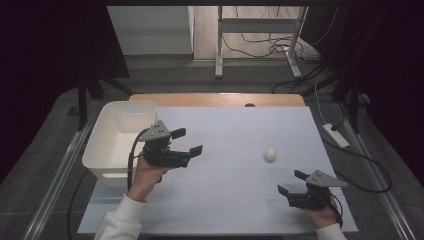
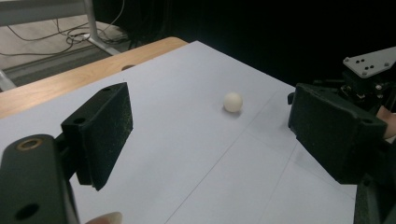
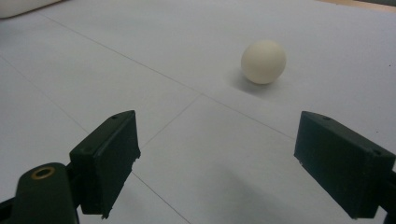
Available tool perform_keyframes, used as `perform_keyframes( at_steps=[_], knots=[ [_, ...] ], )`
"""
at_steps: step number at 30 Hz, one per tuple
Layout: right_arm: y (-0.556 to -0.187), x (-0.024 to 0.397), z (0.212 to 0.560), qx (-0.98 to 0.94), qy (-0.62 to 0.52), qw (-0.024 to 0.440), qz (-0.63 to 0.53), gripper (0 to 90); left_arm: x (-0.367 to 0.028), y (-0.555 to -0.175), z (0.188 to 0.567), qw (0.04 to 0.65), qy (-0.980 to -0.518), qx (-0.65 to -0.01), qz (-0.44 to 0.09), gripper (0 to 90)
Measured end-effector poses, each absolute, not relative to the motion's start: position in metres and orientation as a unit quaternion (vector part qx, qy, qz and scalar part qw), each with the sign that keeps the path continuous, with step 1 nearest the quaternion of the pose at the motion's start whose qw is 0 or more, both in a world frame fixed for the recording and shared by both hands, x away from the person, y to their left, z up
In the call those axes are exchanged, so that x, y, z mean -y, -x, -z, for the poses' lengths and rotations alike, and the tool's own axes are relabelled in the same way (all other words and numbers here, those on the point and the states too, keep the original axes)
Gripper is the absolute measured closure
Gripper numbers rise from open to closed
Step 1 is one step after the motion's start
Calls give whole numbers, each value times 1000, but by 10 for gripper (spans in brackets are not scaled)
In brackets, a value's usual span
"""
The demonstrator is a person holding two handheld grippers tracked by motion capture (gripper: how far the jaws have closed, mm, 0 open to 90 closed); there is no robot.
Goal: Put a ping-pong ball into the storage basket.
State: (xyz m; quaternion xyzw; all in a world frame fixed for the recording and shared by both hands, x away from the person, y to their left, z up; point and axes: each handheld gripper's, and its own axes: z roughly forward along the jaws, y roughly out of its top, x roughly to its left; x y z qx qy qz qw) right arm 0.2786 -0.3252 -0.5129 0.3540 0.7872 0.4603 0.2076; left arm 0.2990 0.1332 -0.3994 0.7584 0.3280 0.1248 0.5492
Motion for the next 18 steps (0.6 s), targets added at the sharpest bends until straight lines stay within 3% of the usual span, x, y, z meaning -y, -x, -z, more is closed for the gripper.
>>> perform_keyframes(
  at_steps=[18],
  knots=[
    [-278, 325, 513, -787, -354, 207, -460, 140, -108, -305, 415, 537, -771, -323, -117, 145]
  ],
)
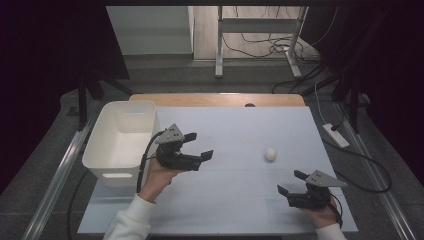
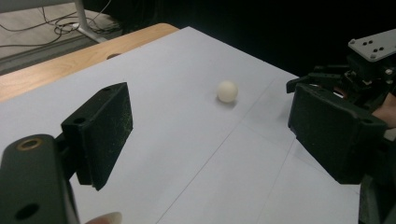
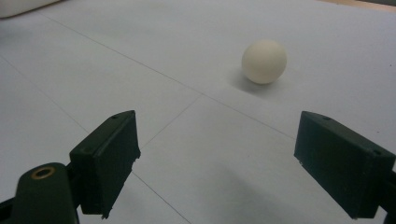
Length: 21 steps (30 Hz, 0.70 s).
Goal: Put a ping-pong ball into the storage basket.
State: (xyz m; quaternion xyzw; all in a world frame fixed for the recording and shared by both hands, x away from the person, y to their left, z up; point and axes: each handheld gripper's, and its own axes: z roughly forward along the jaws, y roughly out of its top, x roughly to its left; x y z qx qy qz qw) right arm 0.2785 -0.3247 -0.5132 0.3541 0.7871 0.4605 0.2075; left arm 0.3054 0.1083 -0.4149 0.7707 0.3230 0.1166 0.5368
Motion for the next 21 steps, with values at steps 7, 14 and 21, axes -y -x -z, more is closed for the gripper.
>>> perform_keyframes(
  at_steps=[7, 14, 21],
  knots=[
    [-278, 325, 513, -787, -355, 207, -461, 140, -98, -311, 424, 529, -778, -321, -108, 149],
    [-278, 325, 513, -786, -355, 207, -462, 140, -89, -316, 432, 524, -784, -317, -102, 148],
    [-277, 326, 513, -785, -357, 206, -462, 140, -83, -321, 439, 523, -785, -317, -98, 149]
  ],
)
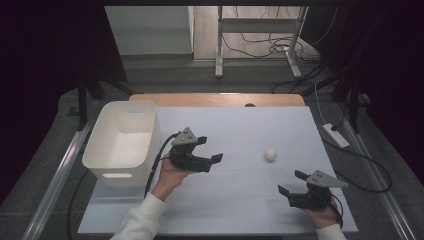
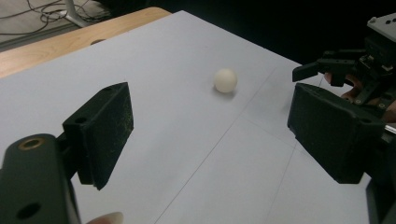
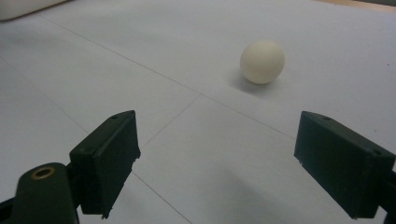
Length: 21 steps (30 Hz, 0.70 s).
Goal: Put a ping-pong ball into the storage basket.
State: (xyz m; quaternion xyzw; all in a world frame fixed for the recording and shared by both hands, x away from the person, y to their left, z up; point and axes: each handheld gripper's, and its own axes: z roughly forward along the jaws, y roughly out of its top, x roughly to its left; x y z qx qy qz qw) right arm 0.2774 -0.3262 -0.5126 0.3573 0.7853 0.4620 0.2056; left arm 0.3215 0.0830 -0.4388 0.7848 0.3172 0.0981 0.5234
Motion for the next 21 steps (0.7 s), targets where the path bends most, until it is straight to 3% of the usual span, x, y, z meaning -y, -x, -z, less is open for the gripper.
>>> perform_keyframes(
  at_steps=[21],
  knots=[
    [-277, 326, 513, -785, -356, 206, -462, 140, -62, -340, 459, 508, -796, -316, -89, 158]
  ],
)
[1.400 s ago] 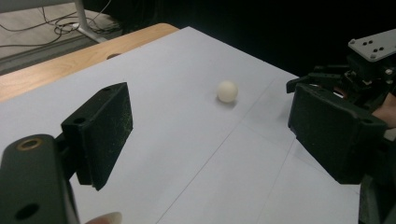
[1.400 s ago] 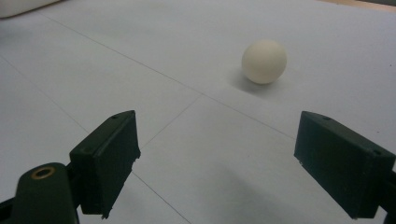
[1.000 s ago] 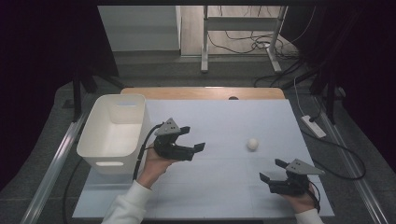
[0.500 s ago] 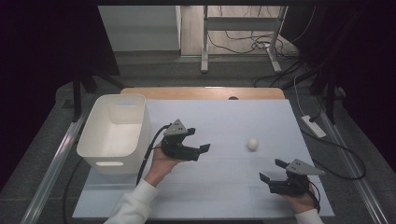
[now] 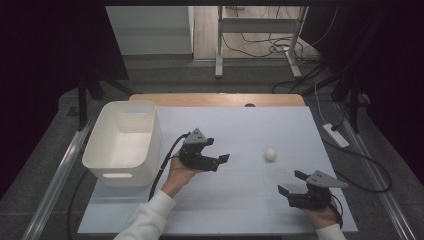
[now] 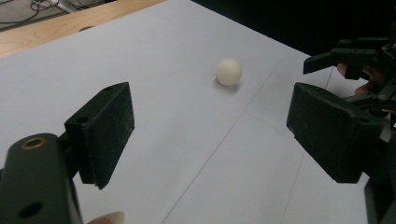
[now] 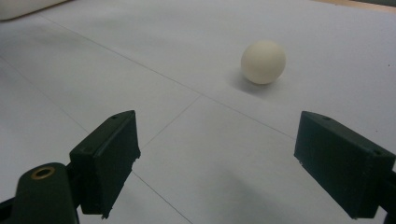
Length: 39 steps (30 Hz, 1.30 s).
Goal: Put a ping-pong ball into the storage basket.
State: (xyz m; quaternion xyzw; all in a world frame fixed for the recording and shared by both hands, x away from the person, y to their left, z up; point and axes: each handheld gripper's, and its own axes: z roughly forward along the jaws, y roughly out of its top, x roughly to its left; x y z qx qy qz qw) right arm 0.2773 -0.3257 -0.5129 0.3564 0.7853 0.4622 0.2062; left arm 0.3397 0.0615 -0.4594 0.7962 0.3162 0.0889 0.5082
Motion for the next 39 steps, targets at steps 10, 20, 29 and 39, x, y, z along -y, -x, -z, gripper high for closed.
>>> perform_keyframes(
  at_steps=[10, 20, 29, 39],
  knots=[
    [-278, 326, 513, -785, -355, 208, -463, 140, -49, -349, 471, 504, -800, -314, -85, 162],
    [-280, 326, 513, -783, -357, 205, -466, 141, -38, -358, 477, 502, -801, -315, -83, 164],
    [-281, 327, 513, -782, -359, 203, -468, 141, -30, -365, 482, 500, -803, -314, -81, 165],
    [-281, 326, 513, -781, -361, 203, -468, 142, -21, -373, 489, 493, -807, -318, -75, 165]
  ],
)
